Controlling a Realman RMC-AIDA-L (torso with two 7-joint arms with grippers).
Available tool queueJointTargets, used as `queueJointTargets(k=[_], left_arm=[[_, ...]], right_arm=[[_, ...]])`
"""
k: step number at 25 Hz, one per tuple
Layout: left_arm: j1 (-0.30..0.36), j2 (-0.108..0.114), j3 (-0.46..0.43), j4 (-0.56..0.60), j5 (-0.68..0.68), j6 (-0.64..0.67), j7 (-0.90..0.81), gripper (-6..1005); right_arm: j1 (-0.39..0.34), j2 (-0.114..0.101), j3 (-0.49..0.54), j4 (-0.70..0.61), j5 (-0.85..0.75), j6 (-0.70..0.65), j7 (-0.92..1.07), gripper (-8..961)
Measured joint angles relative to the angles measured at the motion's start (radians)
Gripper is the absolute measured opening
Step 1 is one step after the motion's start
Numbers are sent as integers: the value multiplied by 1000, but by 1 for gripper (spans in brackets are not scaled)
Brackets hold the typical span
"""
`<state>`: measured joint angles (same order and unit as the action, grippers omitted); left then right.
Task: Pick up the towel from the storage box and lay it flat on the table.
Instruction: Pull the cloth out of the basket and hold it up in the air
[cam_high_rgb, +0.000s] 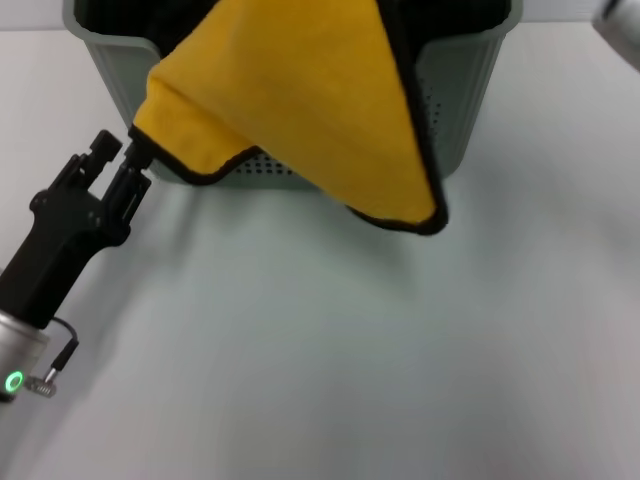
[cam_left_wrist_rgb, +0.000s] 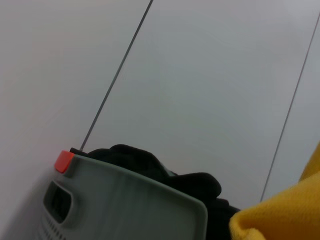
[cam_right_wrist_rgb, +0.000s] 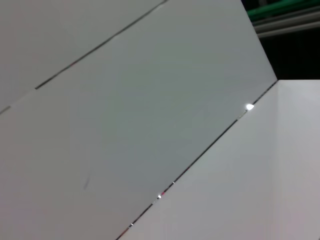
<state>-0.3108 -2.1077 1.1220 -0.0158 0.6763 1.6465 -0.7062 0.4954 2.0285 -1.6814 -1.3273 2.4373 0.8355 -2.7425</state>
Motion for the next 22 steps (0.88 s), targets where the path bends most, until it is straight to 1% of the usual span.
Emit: queueJointTargets(k=[3,7,10,12,15,16,17,22], left_arm=[[23,2,-8,-15,-8,-3,21,500],[69,4,6,-8,-2,9,39,501],[82,1,17,-17,3,2,88,501],[80,0,13,-42,2,-19,125,501],[55,0,9,-84,5,-41,149,501],[32,0,11,-103,19,-44,158,501],[32,0,11,-103,19,-44,158,501],[-80,0,5,-186,56,-92,230,501]], right_arm=[[17,0,-2,-9,17,-37,0,1],[51,-1,-8,-10,28,-109,0,1],[97,-1,-21,-1,28,-166,-1,1],[125,-1,-23,4,28,-198,-2,1],[153,-1,-26,10,29,-228,1,1],[163,-1,-29,18,32,-234,1,1],[174,-1,-34,28,36,-238,1,1],[230,-1,-51,65,60,-245,1,2]])
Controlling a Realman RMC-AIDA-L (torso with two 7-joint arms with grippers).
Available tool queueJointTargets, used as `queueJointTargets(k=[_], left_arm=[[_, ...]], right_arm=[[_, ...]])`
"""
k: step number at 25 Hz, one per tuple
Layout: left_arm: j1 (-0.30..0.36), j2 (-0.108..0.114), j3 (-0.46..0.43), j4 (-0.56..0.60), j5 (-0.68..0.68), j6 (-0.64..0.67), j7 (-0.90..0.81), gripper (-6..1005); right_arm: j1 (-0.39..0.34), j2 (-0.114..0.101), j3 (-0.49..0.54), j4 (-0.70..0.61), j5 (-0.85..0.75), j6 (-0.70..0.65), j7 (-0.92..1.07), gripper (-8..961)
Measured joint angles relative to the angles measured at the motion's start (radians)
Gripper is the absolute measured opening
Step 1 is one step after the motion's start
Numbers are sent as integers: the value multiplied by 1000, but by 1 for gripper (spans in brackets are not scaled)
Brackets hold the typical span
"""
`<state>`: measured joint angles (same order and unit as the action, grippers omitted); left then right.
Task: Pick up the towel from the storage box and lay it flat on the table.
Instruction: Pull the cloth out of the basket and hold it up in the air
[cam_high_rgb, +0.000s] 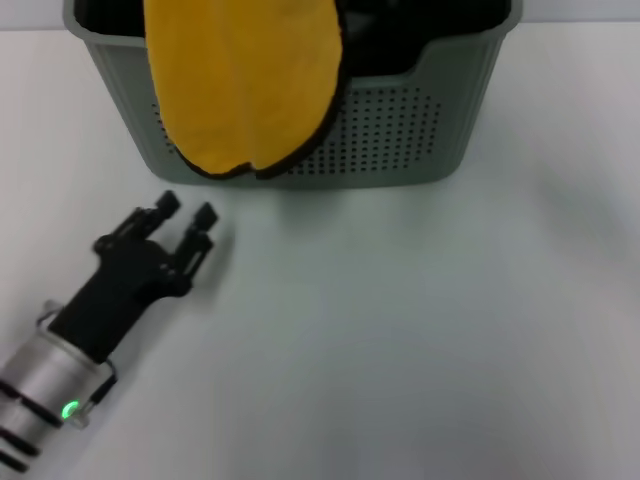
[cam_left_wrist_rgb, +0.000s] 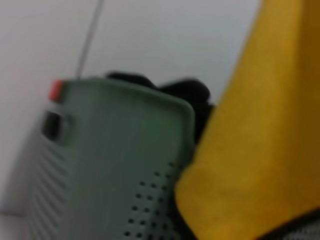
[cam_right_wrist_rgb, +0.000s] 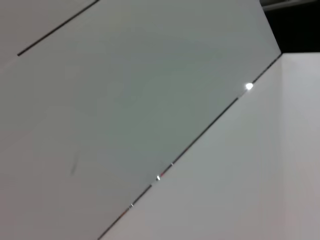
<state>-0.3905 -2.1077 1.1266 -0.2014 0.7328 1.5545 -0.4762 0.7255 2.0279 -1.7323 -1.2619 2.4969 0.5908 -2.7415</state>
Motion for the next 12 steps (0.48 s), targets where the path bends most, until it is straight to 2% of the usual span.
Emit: queueJointTargets(k=[3,12], left_arm=[[-36,0,0,-1,62,-25,-8,501],[-55,0,-3,71,90,-26,-60,500]], right_arm=[[31,0,-1,3,0,-6,0,2],[72,0,0,6,23,-8,16,2]])
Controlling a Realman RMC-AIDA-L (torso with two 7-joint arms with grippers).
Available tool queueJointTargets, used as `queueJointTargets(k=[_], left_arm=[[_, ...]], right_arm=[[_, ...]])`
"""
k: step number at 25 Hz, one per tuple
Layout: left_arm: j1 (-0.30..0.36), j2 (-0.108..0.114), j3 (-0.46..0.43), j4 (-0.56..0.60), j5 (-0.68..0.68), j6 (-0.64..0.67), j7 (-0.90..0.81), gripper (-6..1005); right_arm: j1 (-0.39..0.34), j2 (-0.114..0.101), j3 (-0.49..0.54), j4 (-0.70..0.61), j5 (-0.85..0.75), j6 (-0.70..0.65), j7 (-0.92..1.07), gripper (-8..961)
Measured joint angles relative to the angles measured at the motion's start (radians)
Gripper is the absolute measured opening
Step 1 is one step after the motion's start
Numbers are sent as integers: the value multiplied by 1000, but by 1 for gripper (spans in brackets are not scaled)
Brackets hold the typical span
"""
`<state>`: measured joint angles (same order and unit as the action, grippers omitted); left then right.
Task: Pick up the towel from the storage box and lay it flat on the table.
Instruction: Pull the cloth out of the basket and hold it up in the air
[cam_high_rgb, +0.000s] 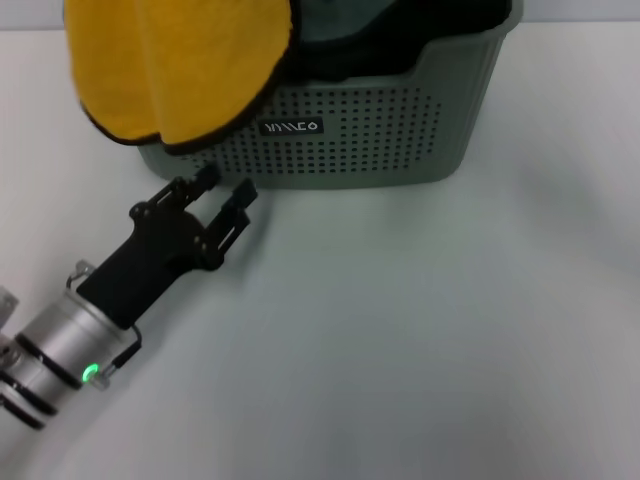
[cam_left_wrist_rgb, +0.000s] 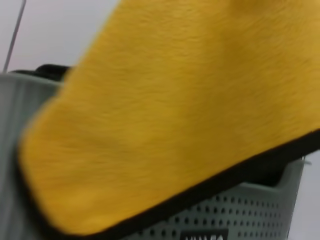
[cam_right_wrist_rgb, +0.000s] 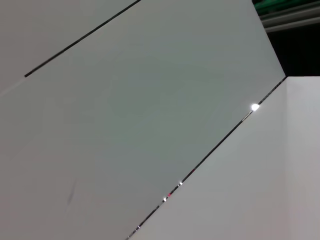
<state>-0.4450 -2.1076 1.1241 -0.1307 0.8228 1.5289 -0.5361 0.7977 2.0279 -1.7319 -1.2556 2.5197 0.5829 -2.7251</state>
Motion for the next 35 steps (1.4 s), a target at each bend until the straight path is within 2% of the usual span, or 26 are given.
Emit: queueJointTargets(k=[10,15,20,25,31,35], left_arm=[[-95,0,-100,9,0,-61,-74,500],[-127,0,-93,18,18,-32,-188,500],[-86,0,-93,34,60,21,-196,501],[2,0,-100,62,24,-69,-186,500],[16,0,-102,52,-56,-135,-121,494],[14,0,-103,55,-86,-159,-98,494]], right_arm=[[10,0,-25,5,2,25,15,3],[7,0,-24,15,2,25,21,3],[-12,0,-8,13,4,35,23,4],[-45,0,14,-29,10,56,23,4],[-54,0,18,-64,11,58,45,4],[-85,-2,23,-112,9,68,84,5]])
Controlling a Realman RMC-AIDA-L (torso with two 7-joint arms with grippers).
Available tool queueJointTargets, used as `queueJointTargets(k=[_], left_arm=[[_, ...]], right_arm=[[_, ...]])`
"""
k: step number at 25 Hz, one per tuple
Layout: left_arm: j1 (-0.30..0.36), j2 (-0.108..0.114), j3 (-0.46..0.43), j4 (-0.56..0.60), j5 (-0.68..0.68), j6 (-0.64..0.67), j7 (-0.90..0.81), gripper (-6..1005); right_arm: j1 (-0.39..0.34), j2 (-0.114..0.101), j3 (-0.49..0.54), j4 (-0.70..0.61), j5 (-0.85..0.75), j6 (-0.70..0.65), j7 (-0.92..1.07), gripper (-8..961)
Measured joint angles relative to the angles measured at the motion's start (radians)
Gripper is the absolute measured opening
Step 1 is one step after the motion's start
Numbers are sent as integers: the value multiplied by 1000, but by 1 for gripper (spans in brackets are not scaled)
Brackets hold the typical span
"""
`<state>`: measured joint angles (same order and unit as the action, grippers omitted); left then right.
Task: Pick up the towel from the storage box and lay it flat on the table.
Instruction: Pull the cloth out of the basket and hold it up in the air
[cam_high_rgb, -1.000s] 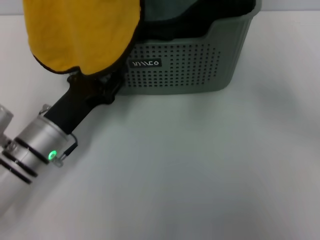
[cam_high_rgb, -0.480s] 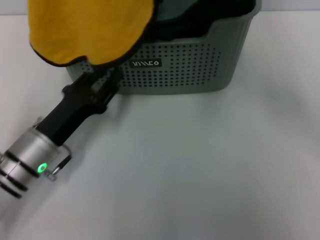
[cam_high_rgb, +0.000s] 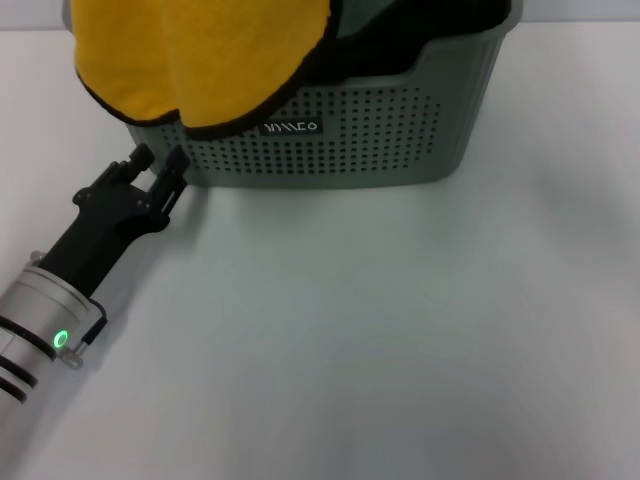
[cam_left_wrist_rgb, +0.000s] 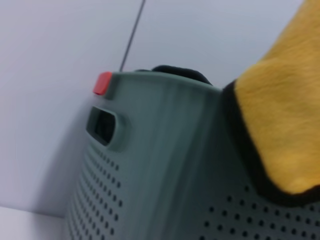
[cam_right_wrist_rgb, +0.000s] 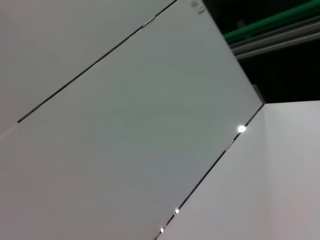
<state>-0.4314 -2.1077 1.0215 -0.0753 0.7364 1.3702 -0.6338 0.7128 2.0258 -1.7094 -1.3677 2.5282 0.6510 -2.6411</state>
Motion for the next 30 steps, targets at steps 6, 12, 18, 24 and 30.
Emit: queueJointTargets(k=[6,12,18,24,30], left_arm=[[11,7,8,8,8,37,-78,495],[66,14,12,135,160,91,-310,493],[103,44,12,216,270,206,-470,489],[86,61,14,245,339,264,-544,487],[32,55,14,265,443,269,-592,485]], right_arm=[[-72,-3,24,-60,-5,55,35,5],[-103,-6,99,-64,-40,150,154,5],[-123,-7,210,-66,-132,258,343,6],[-125,-9,314,-18,-151,394,476,6],[-114,-12,387,0,-173,484,581,6]])
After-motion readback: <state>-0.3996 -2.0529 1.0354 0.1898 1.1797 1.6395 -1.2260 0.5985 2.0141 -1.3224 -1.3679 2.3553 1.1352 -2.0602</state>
